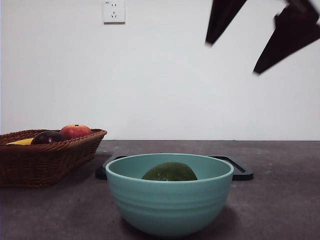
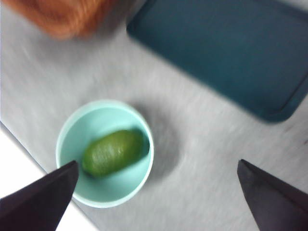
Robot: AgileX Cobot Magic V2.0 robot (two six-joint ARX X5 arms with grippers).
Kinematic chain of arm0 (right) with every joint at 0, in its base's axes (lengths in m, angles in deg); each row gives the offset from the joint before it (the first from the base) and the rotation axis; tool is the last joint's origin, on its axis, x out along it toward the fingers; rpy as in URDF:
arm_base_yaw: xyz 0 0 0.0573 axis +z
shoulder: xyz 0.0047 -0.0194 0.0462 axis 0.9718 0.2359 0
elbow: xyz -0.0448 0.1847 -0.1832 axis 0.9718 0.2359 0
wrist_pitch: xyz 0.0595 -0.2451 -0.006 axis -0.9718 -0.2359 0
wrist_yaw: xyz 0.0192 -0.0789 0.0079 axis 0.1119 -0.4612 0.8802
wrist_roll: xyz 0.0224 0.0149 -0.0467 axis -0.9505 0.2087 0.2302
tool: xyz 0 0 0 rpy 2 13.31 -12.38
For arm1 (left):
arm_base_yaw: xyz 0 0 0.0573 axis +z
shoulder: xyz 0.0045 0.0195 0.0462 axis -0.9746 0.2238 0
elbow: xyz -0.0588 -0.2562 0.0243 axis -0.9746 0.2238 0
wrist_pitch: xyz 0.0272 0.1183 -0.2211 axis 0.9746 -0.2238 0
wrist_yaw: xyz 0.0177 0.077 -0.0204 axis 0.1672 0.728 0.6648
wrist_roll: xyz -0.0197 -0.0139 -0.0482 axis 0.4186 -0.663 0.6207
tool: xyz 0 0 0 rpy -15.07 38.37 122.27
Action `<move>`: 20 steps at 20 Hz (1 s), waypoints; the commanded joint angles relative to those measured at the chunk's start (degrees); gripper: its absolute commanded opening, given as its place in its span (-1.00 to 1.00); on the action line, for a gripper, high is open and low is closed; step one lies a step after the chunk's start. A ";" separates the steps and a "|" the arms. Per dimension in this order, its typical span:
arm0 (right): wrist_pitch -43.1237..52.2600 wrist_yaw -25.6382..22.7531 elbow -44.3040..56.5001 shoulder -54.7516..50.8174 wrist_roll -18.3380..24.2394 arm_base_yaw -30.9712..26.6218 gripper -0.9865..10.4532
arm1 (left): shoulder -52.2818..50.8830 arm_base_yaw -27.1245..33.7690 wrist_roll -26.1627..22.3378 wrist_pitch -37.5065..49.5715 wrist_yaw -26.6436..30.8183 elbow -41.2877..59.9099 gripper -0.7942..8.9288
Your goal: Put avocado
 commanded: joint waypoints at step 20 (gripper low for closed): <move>1.77 -2.78 -1.53 28.61 -1.95 5.90 -0.11 | 0.07 -0.48 -0.31 0.50 0.28 -0.55 0.18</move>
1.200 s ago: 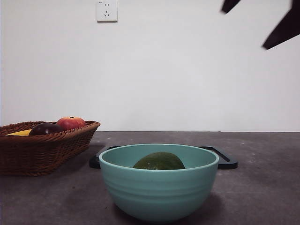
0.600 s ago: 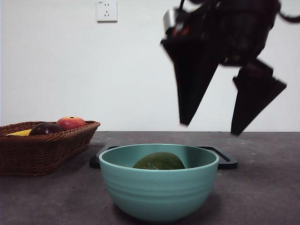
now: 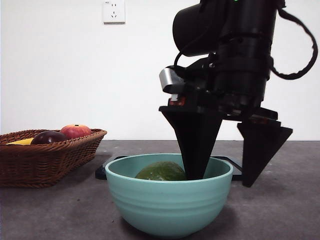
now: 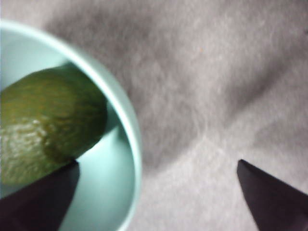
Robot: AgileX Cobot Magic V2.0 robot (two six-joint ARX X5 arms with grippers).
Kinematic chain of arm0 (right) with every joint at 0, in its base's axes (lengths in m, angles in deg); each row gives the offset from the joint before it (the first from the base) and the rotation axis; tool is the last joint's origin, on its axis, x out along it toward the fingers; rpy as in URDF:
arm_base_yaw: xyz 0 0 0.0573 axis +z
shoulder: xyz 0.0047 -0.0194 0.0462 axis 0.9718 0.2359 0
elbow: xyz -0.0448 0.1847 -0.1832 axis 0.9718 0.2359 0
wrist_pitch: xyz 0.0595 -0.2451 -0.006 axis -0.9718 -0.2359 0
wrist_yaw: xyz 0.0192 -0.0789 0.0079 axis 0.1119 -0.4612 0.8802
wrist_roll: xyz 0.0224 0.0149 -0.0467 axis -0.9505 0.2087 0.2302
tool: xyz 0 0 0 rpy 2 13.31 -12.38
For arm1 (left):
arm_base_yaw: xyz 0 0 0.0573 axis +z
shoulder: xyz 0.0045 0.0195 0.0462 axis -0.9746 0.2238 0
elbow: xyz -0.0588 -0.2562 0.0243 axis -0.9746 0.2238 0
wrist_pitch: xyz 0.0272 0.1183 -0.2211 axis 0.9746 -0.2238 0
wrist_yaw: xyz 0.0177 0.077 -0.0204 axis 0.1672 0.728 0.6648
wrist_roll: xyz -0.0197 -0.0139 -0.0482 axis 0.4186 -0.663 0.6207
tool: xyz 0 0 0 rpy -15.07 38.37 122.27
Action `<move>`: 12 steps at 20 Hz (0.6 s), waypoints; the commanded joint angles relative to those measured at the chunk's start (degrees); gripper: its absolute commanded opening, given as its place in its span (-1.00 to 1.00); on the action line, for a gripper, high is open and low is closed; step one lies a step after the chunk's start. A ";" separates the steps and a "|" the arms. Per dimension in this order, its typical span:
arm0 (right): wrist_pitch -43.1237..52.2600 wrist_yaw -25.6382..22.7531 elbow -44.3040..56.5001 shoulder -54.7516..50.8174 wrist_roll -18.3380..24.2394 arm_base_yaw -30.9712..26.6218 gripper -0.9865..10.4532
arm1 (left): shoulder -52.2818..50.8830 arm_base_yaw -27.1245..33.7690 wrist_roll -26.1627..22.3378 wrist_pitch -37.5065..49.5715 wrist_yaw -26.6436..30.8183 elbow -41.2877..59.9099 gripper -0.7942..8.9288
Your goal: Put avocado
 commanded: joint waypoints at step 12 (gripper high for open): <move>3.15 -0.26 -3.82 2.08 -4.00 -0.26 -0.81 | 0.09 -0.48 -0.28 0.72 0.28 -0.55 0.18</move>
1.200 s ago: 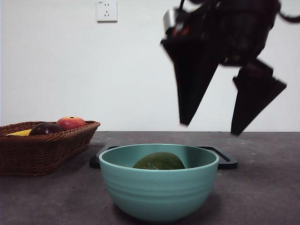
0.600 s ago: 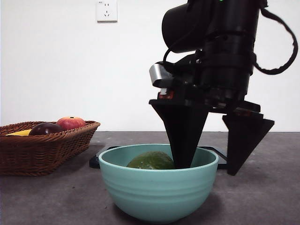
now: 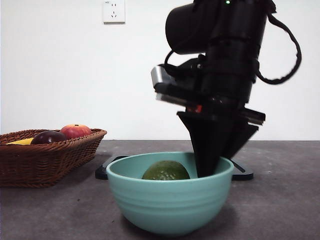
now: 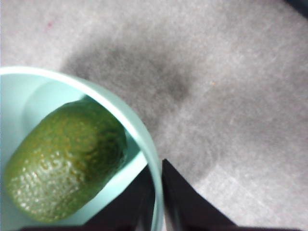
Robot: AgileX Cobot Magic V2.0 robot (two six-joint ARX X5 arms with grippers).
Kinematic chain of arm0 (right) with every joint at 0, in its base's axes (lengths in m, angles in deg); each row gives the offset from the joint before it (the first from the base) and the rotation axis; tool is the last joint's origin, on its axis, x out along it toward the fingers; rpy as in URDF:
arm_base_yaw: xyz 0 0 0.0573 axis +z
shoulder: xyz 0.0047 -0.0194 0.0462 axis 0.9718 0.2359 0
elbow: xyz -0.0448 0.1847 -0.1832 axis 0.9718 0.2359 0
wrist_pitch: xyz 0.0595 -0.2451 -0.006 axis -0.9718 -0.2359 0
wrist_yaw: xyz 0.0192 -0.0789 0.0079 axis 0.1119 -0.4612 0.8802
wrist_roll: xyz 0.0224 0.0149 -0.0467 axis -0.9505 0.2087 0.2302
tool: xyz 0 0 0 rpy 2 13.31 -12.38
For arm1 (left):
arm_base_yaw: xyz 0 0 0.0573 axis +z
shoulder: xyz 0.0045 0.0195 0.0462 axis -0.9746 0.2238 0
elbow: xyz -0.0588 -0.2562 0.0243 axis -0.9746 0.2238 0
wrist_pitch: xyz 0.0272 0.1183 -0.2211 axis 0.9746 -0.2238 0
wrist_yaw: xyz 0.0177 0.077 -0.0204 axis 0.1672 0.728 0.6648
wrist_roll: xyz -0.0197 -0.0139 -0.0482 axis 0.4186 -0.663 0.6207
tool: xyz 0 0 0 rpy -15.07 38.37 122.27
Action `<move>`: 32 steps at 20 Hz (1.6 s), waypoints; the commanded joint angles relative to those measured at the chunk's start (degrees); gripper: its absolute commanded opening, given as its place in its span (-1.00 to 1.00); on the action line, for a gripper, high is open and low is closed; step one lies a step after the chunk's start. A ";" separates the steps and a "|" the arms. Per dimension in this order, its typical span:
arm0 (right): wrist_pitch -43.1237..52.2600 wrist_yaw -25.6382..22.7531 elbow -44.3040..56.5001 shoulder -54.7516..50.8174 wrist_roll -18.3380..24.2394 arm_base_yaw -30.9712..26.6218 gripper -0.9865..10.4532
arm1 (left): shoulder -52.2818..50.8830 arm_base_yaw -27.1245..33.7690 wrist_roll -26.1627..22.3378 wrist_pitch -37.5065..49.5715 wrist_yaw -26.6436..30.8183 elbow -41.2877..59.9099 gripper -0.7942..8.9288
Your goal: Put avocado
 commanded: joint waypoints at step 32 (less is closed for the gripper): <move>-13.03 -11.23 -37.64 12.68 -0.63 -17.51 0.06 | 0.04 -0.48 -0.28 -0.68 0.28 -0.55 0.18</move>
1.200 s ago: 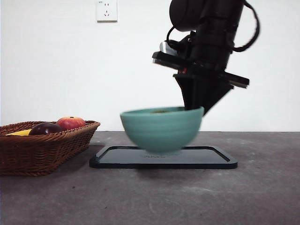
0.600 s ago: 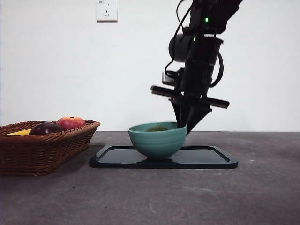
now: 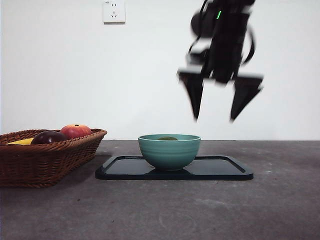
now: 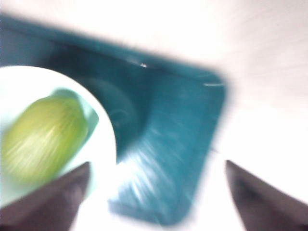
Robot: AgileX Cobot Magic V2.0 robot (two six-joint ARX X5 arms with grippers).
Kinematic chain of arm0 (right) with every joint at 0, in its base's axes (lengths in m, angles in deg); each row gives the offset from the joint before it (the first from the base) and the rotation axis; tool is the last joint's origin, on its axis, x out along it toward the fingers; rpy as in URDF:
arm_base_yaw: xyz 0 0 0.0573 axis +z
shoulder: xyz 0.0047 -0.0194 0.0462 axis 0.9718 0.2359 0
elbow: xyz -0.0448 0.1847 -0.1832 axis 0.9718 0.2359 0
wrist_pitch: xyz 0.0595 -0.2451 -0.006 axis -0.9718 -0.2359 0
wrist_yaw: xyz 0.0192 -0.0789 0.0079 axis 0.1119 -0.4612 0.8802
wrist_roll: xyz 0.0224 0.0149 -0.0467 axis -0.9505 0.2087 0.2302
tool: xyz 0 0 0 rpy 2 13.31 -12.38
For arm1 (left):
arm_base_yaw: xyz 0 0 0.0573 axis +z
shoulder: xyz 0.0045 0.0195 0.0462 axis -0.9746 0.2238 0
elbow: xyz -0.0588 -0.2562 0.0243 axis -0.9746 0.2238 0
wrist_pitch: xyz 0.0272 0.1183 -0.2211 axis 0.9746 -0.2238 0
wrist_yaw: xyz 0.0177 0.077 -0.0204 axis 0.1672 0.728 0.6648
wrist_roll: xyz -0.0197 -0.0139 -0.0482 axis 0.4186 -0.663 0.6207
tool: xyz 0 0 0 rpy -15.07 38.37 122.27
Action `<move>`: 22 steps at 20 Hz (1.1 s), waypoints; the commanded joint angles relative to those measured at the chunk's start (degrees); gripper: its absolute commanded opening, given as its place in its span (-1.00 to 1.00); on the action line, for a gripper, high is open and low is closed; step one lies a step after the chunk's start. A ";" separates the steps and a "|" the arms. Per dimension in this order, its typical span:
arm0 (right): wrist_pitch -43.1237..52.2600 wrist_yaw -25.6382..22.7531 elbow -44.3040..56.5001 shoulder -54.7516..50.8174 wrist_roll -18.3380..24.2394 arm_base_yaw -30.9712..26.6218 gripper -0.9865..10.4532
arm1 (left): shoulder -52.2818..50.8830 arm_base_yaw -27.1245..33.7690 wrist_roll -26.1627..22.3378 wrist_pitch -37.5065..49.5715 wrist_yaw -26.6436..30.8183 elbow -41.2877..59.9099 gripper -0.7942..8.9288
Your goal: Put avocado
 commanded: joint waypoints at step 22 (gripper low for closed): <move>-2.03 -0.04 44.02 -76.32 0.39 14.03 0.15 | 0.17 -0.48 -0.24 1.95 0.28 -0.57 0.18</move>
